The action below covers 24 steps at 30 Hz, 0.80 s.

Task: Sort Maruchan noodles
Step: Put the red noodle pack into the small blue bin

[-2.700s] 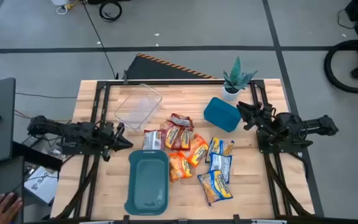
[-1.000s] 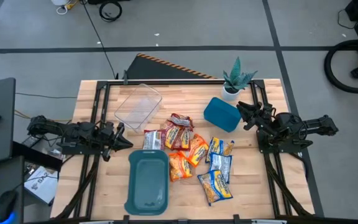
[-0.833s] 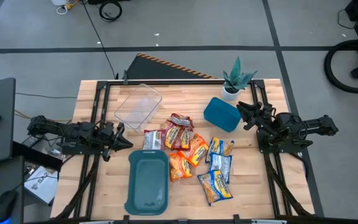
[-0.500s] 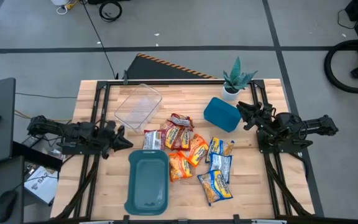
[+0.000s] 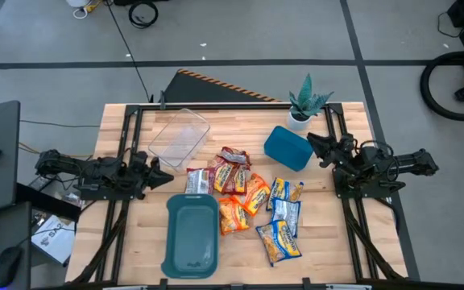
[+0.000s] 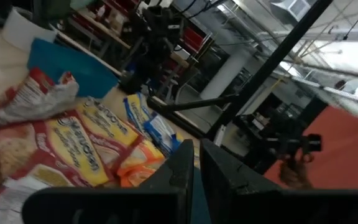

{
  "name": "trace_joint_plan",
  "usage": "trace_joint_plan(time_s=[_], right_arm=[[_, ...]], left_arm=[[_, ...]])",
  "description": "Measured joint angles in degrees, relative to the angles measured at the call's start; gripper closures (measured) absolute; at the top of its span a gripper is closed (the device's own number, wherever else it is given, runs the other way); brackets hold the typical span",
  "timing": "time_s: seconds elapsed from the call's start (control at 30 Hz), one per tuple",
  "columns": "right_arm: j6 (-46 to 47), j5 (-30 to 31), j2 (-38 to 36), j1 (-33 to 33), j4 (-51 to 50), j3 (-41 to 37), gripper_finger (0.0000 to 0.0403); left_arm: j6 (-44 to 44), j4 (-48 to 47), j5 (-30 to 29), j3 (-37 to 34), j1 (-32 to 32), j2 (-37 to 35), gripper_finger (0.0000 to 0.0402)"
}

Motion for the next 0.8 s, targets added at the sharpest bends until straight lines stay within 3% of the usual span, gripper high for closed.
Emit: trace_joint_plan(time_s=[0.1,0.23,0.47,0.63,0.8], right_arm=[[-0.67,-3.92,0.00,-0.22,1.68,0.00,0.0251],[-2.02,-4.87,0.00,-0.17,5.58,0.00,0.0251],[-4.46,-7.52,0.00,-0.24,10.38,0.01,0.0251],[-4.76,-11.55,2.72,-1.06,6.01,2.05,0.0251],[-7.18,-12.71,11.24,-3.70,-1.16,8.25,0.0251]], left_arm=[[1.47,0.04,-2.84,0.00,-0.02,0.00,0.0368],[2.24,0.56,-4.61,0.00,-0.02,0.02,0.0368],[14.93,6.38,-4.63,0.00,-0.20,0.00,0.0368],[21.39,9.67,-4.74,0.00,-0.20,0.00,0.0368],[25.36,9.87,-4.80,0.00,-0.02,0.00,0.0368]])
